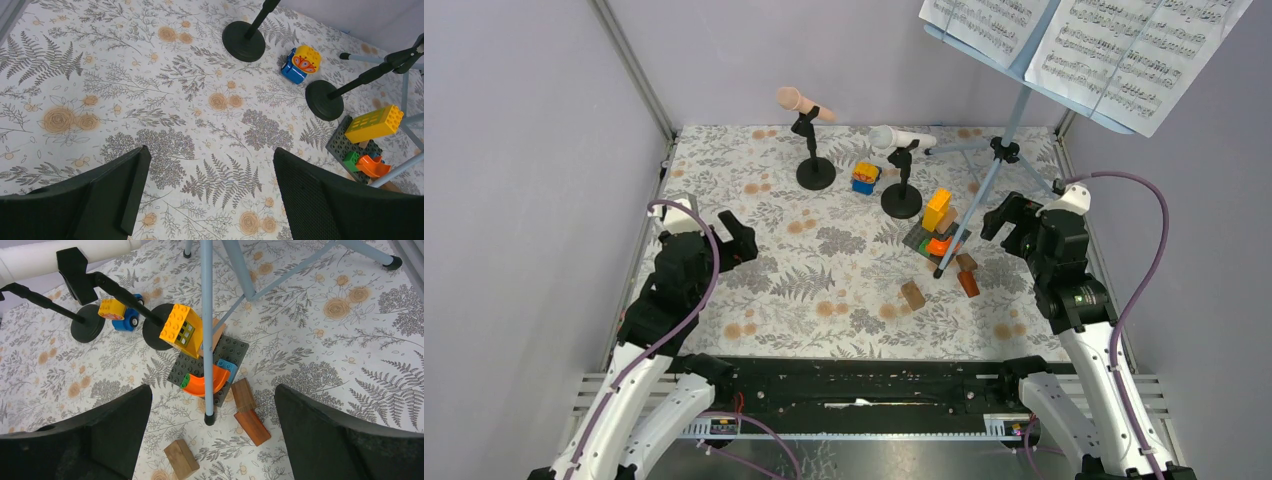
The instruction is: Pack up the instrument practice props
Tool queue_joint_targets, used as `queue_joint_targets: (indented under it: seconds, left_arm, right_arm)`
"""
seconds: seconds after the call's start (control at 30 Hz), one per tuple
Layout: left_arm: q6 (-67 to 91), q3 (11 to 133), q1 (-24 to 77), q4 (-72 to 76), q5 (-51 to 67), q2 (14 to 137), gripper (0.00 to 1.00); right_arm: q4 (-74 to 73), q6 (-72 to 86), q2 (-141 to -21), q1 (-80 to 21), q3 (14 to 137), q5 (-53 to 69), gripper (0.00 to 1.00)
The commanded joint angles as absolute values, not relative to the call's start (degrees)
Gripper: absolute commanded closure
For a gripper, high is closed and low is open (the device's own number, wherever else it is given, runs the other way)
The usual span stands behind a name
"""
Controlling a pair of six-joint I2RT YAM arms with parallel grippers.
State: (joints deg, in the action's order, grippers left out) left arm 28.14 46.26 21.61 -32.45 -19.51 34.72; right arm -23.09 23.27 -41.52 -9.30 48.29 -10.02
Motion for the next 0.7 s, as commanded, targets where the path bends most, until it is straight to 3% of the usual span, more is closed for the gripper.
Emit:
queue_joint_targets:
  seconds: [0.0, 0.37, 0.53, 0.67]
  left_arm:
    - [27.7, 45.6, 19.9, -28.3, -17.5, 34.6, 0.01]
    - [27.8, 45.3, 14.4, -26.6, -10.4, 39.0, 0.01]
    - [27.1, 45.0, 13.1, -26.1, -7.9, 39.6, 0.01]
    - [26.8, 44.9, 13.0, -26.0, -6.9, 39.9, 0.01]
  right_arm:
    - [-20.3, 21.5, -41.1, -9.0, 48.3, -11.6, 0.0]
    - [-15.2, 19.1, -41.8, -9.1, 44.9, -14.4, 0.0]
    - [-4.5, 17.9, -44.3, -9.0, 43.8, -17.6, 0.0]
    - [13.9, 13.6, -46.4, -9.1, 39.9, -16.6, 0.0]
